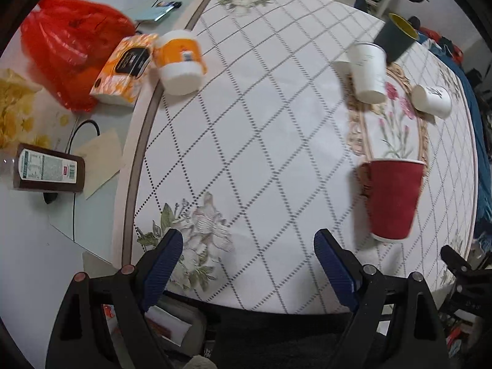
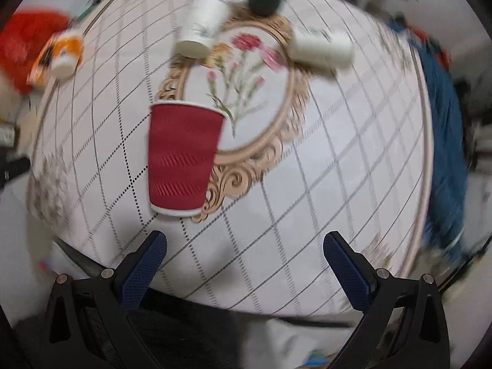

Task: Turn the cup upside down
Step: 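Grasp the red cup with the right gripper while the left gripper releases it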

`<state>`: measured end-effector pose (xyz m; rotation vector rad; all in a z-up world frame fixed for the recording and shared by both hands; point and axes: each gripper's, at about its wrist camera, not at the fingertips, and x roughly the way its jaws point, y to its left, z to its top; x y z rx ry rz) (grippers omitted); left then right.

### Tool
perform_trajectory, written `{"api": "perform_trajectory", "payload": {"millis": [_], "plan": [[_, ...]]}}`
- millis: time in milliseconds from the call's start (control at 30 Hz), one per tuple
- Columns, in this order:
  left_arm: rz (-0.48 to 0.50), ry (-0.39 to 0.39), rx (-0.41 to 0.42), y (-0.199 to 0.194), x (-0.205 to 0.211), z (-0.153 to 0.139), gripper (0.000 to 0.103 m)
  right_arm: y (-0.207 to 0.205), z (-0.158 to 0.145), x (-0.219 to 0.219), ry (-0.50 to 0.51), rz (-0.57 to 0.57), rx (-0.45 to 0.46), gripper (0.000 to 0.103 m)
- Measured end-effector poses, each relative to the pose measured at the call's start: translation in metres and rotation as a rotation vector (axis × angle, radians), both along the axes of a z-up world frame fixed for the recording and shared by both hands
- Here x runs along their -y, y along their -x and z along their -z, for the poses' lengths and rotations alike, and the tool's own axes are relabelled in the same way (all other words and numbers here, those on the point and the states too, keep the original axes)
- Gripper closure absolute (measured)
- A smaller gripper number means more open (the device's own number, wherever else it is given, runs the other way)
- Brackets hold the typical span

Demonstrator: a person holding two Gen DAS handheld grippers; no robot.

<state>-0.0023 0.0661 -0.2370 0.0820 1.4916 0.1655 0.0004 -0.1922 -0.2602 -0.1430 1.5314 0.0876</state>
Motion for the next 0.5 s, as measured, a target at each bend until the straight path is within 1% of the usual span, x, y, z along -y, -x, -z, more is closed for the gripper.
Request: {"api": "perform_trajectory", "payload": {"millis": [67,100,167,200,267,367,400,467,500], "plan": [[-0.005,-0.005,-0.002,0.001,-0.009,0.004,0.016,-0.006,-0.006,-0.024,0.083,-0.163,0.036,0.0],[-0.008,0.001,-0.005,0.001,-0.012,0.007,0.016,-0.007,-0.008,-0.039,0.147,-0.273,0.059,0.0],[-0.016,0.014,-0.006,0.003,-0.016,0.009,0.016,-0.007,-0.01,-0.06,0.248,-0.449,0.093,0.0],[-0.016,0.018,-0.008,0.004,-0.017,0.011,0.016,-0.005,-0.01,-0.074,0.309,-0.579,0.114,0.0],[-0.014,0.019,-0.018,0.004,-0.017,0.015,0.016,-0.001,-0.008,-0.092,0.39,-0.765,0.133,0.0],[-0.025,0.027,-0.027,0.003,-0.018,0.023,0.016,0.008,-0.001,-0.112,0.501,-1.055,0.133,0.0],[-0.033,0.028,-0.032,0.002,-0.019,0.026,0.016,0.011,0.002,-0.117,0.537,-1.143,0.129,0.002],[-0.051,0.035,-0.037,0.001,-0.019,0.029,0.016,0.023,0.013,-0.121,0.61,-1.351,0.114,0.003],[-0.059,0.038,-0.039,0.0,-0.019,0.031,0.016,0.031,0.019,-0.121,0.654,-1.483,0.106,0.003]]}}
